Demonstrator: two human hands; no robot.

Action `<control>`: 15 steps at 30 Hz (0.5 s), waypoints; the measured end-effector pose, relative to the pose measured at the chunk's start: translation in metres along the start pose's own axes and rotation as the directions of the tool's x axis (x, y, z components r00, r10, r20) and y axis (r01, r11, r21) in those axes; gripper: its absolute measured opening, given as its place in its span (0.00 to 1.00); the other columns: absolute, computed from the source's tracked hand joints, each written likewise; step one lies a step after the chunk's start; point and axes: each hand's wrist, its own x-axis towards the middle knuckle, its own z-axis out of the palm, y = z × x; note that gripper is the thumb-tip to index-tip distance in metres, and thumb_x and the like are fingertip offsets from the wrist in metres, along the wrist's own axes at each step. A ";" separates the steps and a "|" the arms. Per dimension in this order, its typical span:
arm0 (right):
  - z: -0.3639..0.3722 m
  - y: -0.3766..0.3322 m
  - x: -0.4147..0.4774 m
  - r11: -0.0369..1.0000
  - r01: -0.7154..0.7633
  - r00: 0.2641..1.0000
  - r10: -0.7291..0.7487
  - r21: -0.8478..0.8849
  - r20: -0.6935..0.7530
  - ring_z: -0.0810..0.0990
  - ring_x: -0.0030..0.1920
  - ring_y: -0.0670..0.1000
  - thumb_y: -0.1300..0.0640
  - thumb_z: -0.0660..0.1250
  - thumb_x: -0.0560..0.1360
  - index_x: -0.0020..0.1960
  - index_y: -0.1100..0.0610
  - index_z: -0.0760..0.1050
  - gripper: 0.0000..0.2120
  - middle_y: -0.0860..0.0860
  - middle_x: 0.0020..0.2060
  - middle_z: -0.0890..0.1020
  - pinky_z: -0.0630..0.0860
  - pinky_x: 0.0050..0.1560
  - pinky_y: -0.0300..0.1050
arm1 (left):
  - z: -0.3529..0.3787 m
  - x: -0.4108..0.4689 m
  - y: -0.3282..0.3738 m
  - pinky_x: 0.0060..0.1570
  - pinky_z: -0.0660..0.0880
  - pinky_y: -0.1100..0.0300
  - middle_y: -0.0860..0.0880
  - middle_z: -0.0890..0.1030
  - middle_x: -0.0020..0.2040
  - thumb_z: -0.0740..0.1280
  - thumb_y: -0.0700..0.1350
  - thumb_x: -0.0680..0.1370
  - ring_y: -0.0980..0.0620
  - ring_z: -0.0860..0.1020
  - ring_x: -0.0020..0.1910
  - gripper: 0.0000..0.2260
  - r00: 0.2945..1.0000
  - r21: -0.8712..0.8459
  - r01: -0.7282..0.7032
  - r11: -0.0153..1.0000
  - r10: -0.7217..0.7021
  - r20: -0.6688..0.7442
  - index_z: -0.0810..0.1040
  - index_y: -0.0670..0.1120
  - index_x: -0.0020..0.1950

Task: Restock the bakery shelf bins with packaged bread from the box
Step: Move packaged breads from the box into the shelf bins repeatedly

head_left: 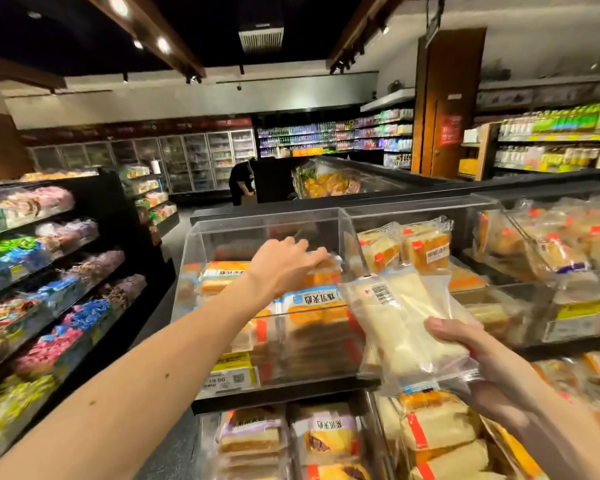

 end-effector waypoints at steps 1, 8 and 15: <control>-0.001 0.000 -0.001 1.000 0.005 1.000 -0.005 0.004 0.006 0.86 0.36 0.59 0.59 0.86 0.27 0.40 0.55 0.87 0.39 0.61 0.44 0.86 0.83 0.30 0.53 | 0.007 0.009 0.004 0.40 0.68 0.53 0.43 0.75 0.61 0.54 0.41 0.84 0.41 0.77 0.58 0.20 1.000 0.036 -0.011 0.999 0.010 0.023 0.60 0.49 0.76; -0.015 -0.007 -0.010 1.000 0.012 0.999 -0.012 -0.021 -0.036 0.86 0.36 0.60 0.63 0.84 0.34 0.54 0.55 0.79 0.47 0.61 0.43 0.86 0.82 0.30 0.52 | 0.031 0.048 0.015 0.48 0.75 0.51 0.44 0.76 0.62 0.56 0.47 0.85 0.42 0.77 0.60 0.18 0.992 -0.006 0.007 1.000 -0.006 0.126 0.64 0.51 0.75; -0.010 -0.008 -0.019 0.999 0.041 0.997 -0.041 0.007 -0.064 0.86 0.35 0.58 0.68 0.82 0.52 0.54 0.57 0.78 0.32 0.61 0.41 0.86 0.82 0.29 0.51 | 0.027 0.040 -0.002 0.64 0.68 0.49 0.44 0.78 0.67 0.56 0.60 0.83 0.39 0.74 0.67 0.23 0.962 -0.647 0.261 0.716 -0.139 0.234 0.68 0.53 0.75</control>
